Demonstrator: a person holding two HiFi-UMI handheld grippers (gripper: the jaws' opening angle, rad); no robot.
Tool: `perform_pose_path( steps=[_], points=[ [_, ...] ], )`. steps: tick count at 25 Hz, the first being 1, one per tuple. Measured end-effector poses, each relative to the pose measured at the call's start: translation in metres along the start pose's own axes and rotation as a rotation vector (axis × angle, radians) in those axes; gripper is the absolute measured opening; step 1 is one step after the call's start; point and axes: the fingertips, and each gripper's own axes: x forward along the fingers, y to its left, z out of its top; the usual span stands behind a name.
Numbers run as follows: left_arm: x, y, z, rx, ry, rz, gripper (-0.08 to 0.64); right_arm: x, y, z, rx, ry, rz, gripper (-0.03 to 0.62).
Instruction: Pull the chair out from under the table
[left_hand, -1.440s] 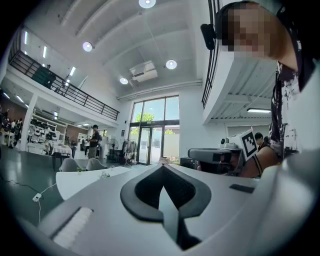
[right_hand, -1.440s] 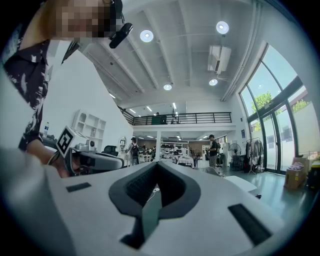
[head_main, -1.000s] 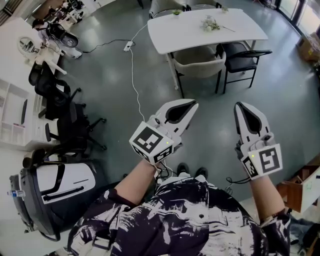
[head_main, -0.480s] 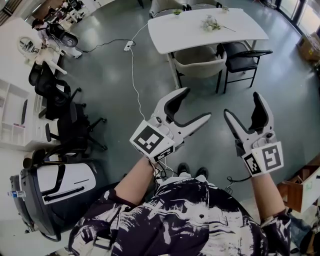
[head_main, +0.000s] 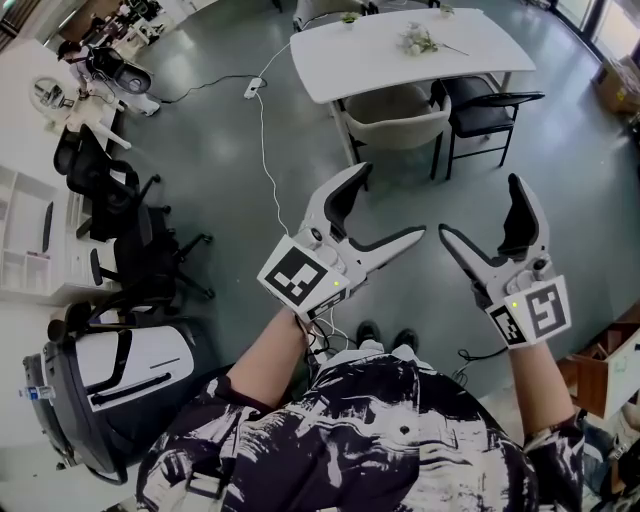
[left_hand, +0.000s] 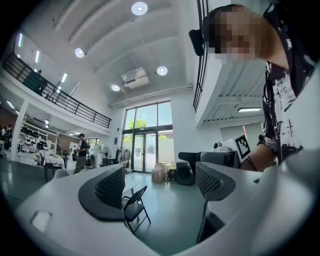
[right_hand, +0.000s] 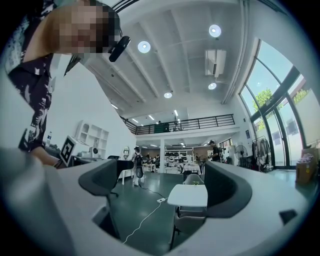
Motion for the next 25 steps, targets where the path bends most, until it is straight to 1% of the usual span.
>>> perform_pose_path(
  steps=[6, 10, 13, 20, 25],
  points=[
    [0.02, -0.007, -0.008, -0.008, 0.012, -0.031, 0.422, -0.012, -0.018, -0.006, -0.005, 0.015, -0.012, 0.495],
    [0.054, -0.02, -0.012, -0.011, 0.014, -0.057, 0.42, -0.031, -0.045, -0.006, -0.013, 0.026, -0.036, 0.495],
    [0.085, -0.036, -0.013, -0.02, 0.0, -0.076, 0.42, -0.054, -0.071, -0.006, -0.021, 0.03, -0.06, 0.494],
    [0.153, -0.08, -0.01, -0.022, -0.026, -0.158, 0.42, -0.109, -0.136, -0.002, -0.04, 0.037, -0.147, 0.494],
    [0.193, -0.092, -0.014, -0.033, -0.033, -0.225, 0.42, -0.131, -0.173, -0.002, -0.043, 0.043, -0.22, 0.494]
  ],
)
